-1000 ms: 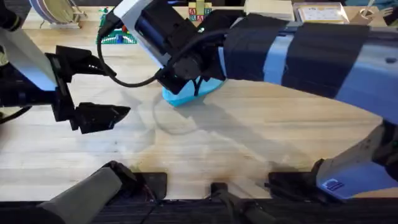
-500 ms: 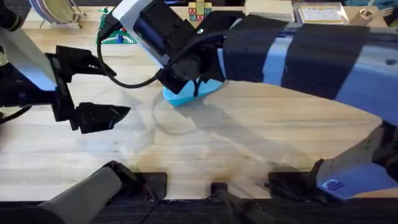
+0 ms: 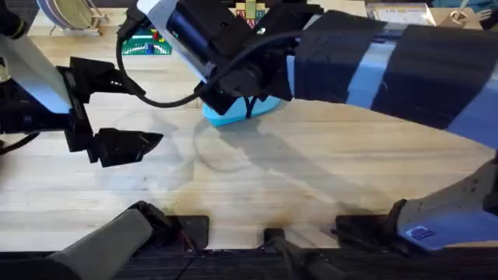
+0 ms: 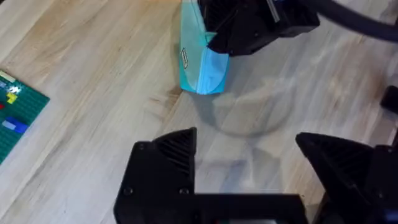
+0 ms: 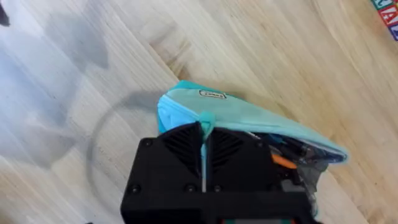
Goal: Unzip the bag, pick up the pens from the table one at a time and place them inside, then zip the bag closed.
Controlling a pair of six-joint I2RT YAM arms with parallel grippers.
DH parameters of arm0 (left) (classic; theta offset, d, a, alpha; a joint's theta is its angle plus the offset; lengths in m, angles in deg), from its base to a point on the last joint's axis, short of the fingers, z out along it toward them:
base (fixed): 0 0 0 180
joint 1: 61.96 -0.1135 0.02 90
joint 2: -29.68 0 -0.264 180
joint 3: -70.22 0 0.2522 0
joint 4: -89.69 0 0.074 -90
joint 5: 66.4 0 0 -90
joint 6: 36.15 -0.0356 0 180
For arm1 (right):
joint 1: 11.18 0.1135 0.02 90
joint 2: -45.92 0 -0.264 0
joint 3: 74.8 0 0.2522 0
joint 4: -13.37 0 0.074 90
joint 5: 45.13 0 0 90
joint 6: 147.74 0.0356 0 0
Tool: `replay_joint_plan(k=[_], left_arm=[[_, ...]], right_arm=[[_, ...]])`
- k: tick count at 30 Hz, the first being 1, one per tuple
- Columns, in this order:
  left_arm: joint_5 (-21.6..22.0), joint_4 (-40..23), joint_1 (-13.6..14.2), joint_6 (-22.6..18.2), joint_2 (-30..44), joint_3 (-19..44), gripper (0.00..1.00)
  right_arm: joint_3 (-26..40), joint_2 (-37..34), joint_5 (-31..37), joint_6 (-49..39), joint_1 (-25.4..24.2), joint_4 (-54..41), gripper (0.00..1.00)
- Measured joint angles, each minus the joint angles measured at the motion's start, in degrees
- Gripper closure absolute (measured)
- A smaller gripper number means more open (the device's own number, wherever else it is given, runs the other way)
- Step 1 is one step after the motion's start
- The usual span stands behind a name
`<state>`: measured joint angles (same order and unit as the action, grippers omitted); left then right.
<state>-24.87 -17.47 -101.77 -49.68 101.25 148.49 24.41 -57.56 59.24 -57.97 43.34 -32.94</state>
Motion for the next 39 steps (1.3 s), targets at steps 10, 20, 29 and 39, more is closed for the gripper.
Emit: replay_joint_plan(k=[10, 20, 29, 39], left_arm=[[0.0, 0.0, 0.0, 0.0, 0.0, 0.0, 0.008], [-0.09, 0.0, 0.02, 0.0, 0.0, 0.0, 0.008], [-1.85, -2.57, 0.02, -3.19, 1.35, 0.0, 0.007], [-4.87, -2.61, 2.32, -13.7, 11.69, -2.01, 0.007]], right_arm=[[0.0, 0.62, 0.22, -0.2, 0.0, -0.2, 0.97], [0.0, 1.42, 0.24, -0.22, 0.0, -0.42, 0.97], [0.0, 1.42, 0.26, -0.22, 0.0, -0.44, 0.97], [0.0, 1.4, 0.26, -0.22, 0.0, -0.43, 0.97]])
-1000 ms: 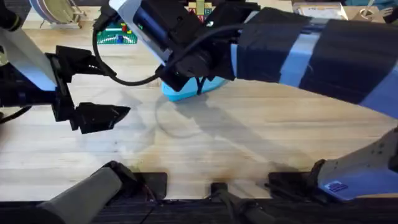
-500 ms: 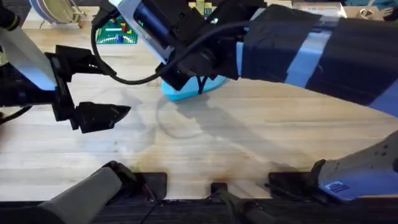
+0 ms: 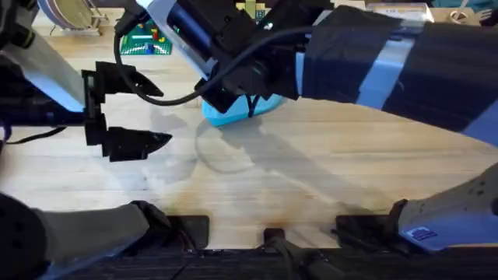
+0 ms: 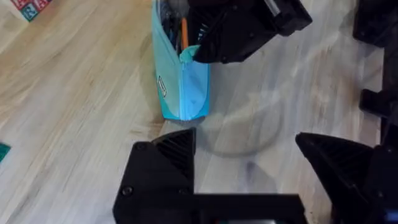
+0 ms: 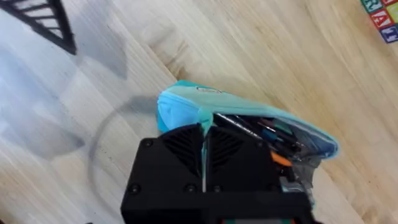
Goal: Unzip the bag, pick up the pens from the table one at a time and place them inside, then zip the bag closed.
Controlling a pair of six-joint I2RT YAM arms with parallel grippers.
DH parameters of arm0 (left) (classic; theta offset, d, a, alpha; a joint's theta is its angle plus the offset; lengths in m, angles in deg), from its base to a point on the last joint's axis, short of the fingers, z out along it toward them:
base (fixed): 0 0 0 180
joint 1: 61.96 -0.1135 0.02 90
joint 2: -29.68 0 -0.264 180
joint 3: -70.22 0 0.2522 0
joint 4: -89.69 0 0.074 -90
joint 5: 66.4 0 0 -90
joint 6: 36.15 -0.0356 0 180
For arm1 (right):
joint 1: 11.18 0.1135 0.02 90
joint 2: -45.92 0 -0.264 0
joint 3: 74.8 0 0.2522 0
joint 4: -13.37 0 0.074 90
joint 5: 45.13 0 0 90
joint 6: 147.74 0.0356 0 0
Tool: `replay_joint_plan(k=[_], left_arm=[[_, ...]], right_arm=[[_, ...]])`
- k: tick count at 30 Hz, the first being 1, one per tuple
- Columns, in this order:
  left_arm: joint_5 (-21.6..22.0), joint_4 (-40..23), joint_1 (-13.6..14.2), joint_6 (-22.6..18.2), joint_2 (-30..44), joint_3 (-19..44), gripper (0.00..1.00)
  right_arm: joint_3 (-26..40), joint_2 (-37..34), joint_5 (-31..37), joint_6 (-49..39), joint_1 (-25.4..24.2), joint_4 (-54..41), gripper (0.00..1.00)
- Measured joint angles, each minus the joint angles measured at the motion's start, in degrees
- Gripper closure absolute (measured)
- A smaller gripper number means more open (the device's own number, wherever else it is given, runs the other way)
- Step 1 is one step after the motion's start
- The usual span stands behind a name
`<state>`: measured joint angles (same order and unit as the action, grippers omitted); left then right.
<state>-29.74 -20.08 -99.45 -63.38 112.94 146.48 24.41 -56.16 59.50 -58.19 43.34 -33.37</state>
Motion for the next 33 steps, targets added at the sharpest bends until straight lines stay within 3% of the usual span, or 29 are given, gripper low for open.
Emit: replay_joint_plan(k=[6, 14, 26, 33], left_arm=[[-2.11, 5.57, 4.12, -0.77, 8.02, -0.33, 0.007], [-6.17, 11.8, 6.48, -0.77, 15.1, -0.33, 0.008], [-11.78, 21.85, 10.57, -0.79, 21.6, -0.33, 0.008], [-13.61, 24.11, 14.04, -0.77, 23.29, -0.35, 0.007]], right_arm=[[0.0, 0.02, 0.15, 0.0, 0.0, -0.01, 0.97], [0.0, 0.02, 0.15, 0.0, 0.0, 0.01, 0.97], [0.0, 0.02, 0.15, 0.0, 0.0, -0.01, 0.97], [0.0, 0.0, 0.15, 0.0, 0.0, -0.01, 0.97]])
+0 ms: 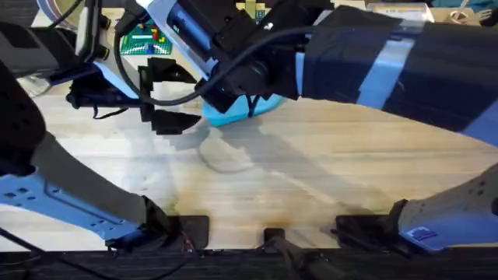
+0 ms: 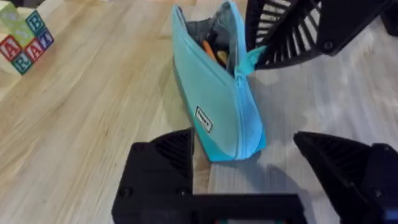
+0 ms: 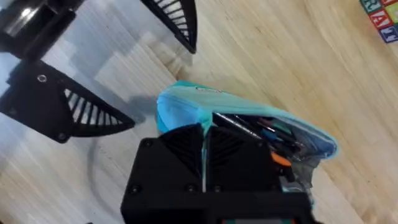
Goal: Unzip the bag, pick up the pens from the table one at a time and place them inside, then zip the bag closed.
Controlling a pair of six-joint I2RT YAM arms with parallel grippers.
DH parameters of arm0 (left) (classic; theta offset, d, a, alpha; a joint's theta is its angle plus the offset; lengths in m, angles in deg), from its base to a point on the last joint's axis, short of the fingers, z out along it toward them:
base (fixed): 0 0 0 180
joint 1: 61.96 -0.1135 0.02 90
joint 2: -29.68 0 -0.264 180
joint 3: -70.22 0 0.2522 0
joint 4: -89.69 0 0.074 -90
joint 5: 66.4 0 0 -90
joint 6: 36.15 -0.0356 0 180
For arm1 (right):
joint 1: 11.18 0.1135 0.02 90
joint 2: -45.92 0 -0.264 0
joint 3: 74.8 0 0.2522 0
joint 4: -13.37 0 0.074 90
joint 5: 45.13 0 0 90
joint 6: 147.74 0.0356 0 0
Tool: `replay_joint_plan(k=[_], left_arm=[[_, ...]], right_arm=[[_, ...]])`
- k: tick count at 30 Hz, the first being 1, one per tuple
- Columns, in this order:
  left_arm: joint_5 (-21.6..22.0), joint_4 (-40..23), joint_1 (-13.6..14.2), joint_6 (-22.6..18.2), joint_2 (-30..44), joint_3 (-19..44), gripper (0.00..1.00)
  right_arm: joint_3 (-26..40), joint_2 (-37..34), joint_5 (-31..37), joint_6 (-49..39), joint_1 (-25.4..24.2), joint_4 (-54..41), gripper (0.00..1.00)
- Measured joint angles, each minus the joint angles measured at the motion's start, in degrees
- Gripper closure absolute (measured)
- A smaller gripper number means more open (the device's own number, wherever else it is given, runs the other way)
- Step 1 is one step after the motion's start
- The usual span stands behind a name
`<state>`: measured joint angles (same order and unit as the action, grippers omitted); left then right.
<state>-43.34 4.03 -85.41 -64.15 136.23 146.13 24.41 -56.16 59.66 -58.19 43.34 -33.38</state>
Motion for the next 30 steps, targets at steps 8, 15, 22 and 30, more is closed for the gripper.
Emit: replay_joint_plan(k=[8, 15, 22, 30], left_arm=[[-0.85, 3.52, 3.13, 1.91, 0.0, -0.02, 0.007], [-1.33, 7.92, 4.66, 9.79, 0.0, -0.02, 0.008], [-3.21, 9.64, 6.35, 14.14, 0.0, -0.02, 0.007], [-3.38, 9.66, 6.54, 15.04, 0.0, -0.02, 0.007]], right_arm=[[0.0, 0.0, 0.0, 0.0, 0.0, 0.01, 0.971], [0.0, 0.0, 0.0, 0.0, 0.0, 0.02, 0.97], [0.0, 0.02, 0.0, 0.0, 0.0, 0.02, 0.97], [0.0, 0.0, 0.0, 0.0, 0.0, 0.01, 0.97]])
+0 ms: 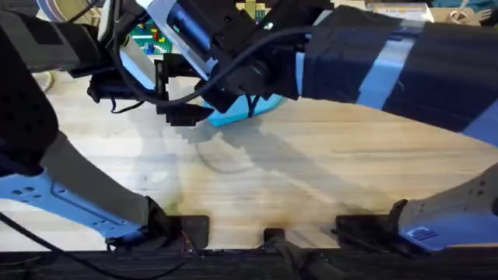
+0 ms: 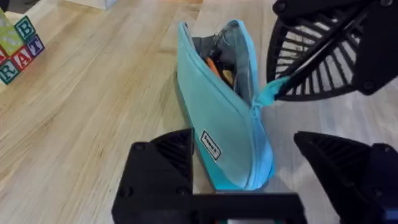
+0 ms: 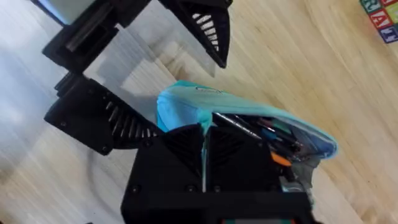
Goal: Unzip the bag, pick up the pens from the table one at a time and place them inside, then zip the bag closed.
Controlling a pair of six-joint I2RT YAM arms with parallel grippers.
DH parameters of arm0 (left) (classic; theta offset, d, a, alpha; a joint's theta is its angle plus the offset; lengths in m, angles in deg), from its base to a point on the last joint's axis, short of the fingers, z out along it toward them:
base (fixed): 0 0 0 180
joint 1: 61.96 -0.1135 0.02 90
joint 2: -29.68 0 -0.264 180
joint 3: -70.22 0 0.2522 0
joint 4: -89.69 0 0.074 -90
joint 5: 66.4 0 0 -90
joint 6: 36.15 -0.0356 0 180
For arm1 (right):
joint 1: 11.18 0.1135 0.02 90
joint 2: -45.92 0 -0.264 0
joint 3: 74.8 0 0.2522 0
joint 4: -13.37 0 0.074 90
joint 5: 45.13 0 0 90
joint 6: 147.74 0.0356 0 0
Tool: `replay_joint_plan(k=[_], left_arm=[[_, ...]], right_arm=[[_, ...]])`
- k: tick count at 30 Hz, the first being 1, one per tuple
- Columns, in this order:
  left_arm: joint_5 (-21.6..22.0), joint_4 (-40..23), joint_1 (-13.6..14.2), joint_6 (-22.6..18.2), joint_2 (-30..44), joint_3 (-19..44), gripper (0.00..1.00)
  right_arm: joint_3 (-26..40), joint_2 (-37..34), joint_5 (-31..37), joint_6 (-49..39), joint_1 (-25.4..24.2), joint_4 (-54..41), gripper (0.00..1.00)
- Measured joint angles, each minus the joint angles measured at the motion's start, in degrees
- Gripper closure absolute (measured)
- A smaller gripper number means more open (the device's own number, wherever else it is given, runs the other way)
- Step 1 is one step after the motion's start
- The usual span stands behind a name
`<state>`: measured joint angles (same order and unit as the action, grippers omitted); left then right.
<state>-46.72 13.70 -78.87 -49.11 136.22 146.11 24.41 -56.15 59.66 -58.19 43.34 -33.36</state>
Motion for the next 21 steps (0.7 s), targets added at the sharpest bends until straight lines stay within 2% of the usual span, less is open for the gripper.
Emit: replay_joint_plan(k=[16, 18, 21], left_arm=[[0.0, -0.07, 0.0, 0.16, 0.0, 0.0, 0.007], [0.0, -0.09, 0.0, 0.24, 0.0, 0.0, 0.058], [0.0, -0.09, 0.0, 0.38, 0.0, 0.0, 0.206]], right_arm=[[0.0, 0.01, 0.0, 0.0, 0.0, -0.01, 0.97], [0.0, 0.01, 0.0, 0.0, 0.0, -0.01, 0.97], [0.0, 0.0, 0.0, 0.0, 0.0, -0.01, 0.97]])
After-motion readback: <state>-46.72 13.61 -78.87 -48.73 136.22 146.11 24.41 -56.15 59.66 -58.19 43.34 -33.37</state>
